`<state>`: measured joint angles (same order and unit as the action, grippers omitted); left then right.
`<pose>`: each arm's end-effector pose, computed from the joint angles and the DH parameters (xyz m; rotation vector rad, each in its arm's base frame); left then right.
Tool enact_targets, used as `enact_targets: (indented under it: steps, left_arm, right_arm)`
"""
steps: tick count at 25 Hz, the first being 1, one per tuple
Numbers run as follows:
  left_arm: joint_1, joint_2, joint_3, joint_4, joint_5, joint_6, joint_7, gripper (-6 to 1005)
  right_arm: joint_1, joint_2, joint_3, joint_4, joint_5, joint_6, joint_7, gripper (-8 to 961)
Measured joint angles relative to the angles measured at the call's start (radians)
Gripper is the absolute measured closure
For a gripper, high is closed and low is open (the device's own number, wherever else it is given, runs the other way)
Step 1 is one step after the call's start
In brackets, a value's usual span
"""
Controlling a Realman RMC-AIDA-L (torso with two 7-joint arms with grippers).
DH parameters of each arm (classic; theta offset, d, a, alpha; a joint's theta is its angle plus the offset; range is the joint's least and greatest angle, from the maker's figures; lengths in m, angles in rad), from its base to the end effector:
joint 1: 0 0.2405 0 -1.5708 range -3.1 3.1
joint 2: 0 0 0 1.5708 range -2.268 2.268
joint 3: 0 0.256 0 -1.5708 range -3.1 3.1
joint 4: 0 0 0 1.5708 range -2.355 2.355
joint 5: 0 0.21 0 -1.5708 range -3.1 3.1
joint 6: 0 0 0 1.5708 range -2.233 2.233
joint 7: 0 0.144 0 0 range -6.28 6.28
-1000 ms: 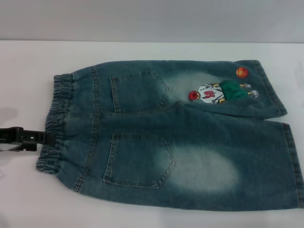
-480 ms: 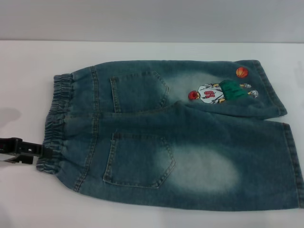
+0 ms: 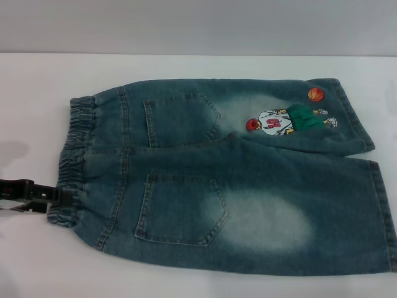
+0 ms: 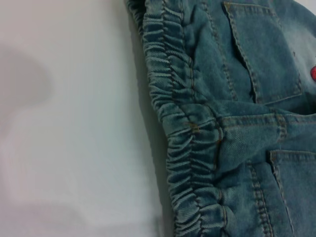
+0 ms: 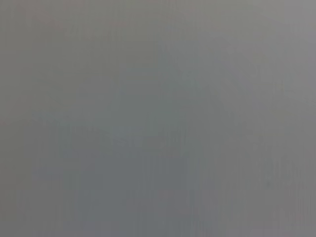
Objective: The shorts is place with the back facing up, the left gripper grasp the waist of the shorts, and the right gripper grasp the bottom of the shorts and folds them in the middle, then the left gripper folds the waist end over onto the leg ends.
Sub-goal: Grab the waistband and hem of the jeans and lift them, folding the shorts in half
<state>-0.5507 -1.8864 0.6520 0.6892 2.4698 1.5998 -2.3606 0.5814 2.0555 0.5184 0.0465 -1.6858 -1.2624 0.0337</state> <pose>-0.3377 0.3222 0.0710 -2.2447 -1.8834 -0.0796 0.3206 0.3687 0.0421 -1.3685 0.3810 0.6608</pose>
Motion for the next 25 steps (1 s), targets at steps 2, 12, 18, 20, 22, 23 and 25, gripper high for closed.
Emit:
enact_targets:
  steps: [2,12,18,20,22,23,25]
  left_arm:
    - [0.0,-0.001,0.0,0.0,0.0,-0.002,0.002,185]
    - [0.0,-0.005,0.0,-0.007,0.0,-0.005,0.007,185]
    - [0.0,-0.005,0.0,-0.016,0.0,-0.016,0.009,186]
    - [0.0,-0.005,0.0,-0.016,0.0,-0.02,0.009,186]
    - [-0.002,-0.005,0.004,-0.018,0.0,-0.022,0.01,186]
    - [-0.003,-0.006,0.007,-0.019,0.0,-0.022,0.01,185]
    - [-0.007,-0.006,0.011,-0.025,0.0,-0.019,0.011,185]
  right_arm:
    - [0.0,0.0,0.0,0.0,0.0,0.0,0.0,391]
    - [0.0,-0.001,0.0,0.0,0.0,0.0,0.0,391]
    - [0.0,-0.002,-0.001,0.001,0.0,0.0,0.0,391]
    - [0.0,-0.003,-0.002,0.001,-0.001,0.0,0.0,391]
    - [0.0,-0.003,-0.002,0.001,-0.001,0.0,0.0,390]
    - [0.0,-0.003,-0.002,0.001,-0.001,0.0,0.0,390]
    - [0.0,-0.003,-0.002,0.001,-0.001,0.0,0.0,390]
